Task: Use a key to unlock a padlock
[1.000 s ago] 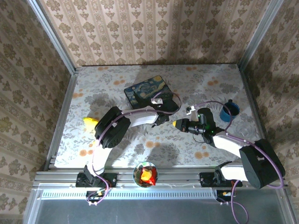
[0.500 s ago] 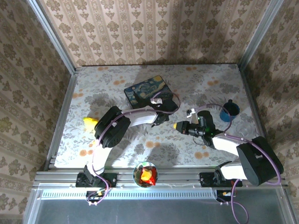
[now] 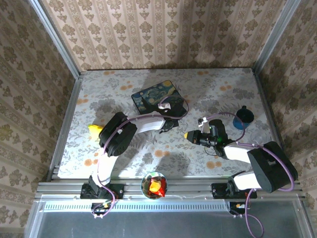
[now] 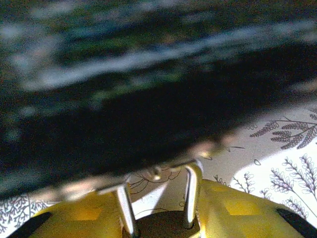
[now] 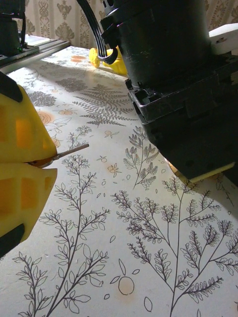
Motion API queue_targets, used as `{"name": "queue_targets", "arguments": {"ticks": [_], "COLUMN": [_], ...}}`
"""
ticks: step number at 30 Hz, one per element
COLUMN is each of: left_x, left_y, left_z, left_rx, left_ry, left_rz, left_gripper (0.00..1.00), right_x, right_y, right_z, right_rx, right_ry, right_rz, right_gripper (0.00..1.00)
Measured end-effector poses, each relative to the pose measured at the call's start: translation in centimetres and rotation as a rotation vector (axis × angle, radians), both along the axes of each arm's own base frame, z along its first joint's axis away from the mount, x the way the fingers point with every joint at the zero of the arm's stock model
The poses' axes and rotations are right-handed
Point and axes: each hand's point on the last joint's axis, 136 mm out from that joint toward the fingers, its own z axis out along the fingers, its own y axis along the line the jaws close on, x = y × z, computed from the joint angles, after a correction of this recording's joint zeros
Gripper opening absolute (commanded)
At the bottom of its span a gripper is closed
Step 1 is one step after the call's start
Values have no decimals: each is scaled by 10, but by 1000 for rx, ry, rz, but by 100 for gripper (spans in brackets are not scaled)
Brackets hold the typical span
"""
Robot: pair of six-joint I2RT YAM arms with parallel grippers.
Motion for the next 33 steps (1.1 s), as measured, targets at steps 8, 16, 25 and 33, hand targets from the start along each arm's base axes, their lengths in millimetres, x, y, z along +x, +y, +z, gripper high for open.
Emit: {"name": "queue_targets", "arguments": {"ticks": [8, 16, 25, 33], "left_x": [-4, -21, -27, -24], "left_y": [-11, -15, -7, 10], "left_z": [20, 25, 44, 25], "left_rx": [-115, -258, -315, -162], "left_ry": [0, 100, 85, 62], "left_rz": [-16, -57, -42, -16], "left_gripper": [0, 21, 60, 69], "right_x": [1, 4, 17, 16], "right_y": [6, 30, 29, 17], "right_z": [-4, -27, -27, -4], "right_rx": [-31, -66, -41, -78], "right_ry": [-18, -41, -54, -84], "right_rz": [-9, -8, -83, -129], "right_gripper": [0, 0, 0, 0]}}
